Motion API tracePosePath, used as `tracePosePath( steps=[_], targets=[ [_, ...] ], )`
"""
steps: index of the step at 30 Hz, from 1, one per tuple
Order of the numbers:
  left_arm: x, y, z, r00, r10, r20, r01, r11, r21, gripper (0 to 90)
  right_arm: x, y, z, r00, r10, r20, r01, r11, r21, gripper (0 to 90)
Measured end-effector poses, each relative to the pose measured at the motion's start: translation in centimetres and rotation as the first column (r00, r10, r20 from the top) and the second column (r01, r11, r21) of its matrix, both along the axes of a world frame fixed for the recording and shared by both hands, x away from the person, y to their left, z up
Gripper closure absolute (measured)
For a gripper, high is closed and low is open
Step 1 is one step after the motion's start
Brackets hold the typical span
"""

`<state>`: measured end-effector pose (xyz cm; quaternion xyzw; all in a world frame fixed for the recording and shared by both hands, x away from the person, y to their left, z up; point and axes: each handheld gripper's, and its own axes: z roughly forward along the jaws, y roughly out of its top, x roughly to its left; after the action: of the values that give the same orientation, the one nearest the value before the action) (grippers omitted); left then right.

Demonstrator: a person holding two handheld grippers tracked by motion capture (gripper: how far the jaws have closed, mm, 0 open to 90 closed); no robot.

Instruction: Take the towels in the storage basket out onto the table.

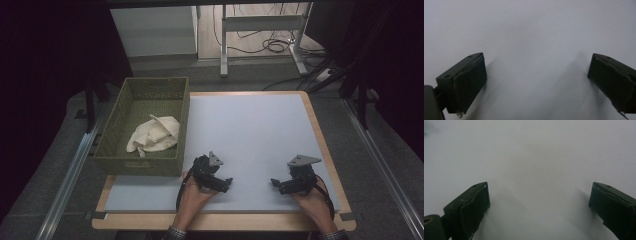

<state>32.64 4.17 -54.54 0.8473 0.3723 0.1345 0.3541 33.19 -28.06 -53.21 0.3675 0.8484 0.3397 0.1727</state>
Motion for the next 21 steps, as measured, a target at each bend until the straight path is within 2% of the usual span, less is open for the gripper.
tracePosePath(
  steps=[16, 21],
  targets=[
    [-0.04, -0.07, 0.01, 1.0, 0.006, 0.004, -0.006, 0.9999, 0.011, 1.4, 0.01, -0.02, -0.01, 1.0, 0.0, -0.001, 0.0, 1.0, 0.0, 3.2],
    [0.05, -0.17, 0.06, 0.9998, 0.015, -0.014, -0.014, 0.9998, 0.011, 1.2, 0.01, -0.03, 0.0, 1.0, 0.0, -0.002, 0.0, 1.0, 0.0, 3.2]
  ],
)
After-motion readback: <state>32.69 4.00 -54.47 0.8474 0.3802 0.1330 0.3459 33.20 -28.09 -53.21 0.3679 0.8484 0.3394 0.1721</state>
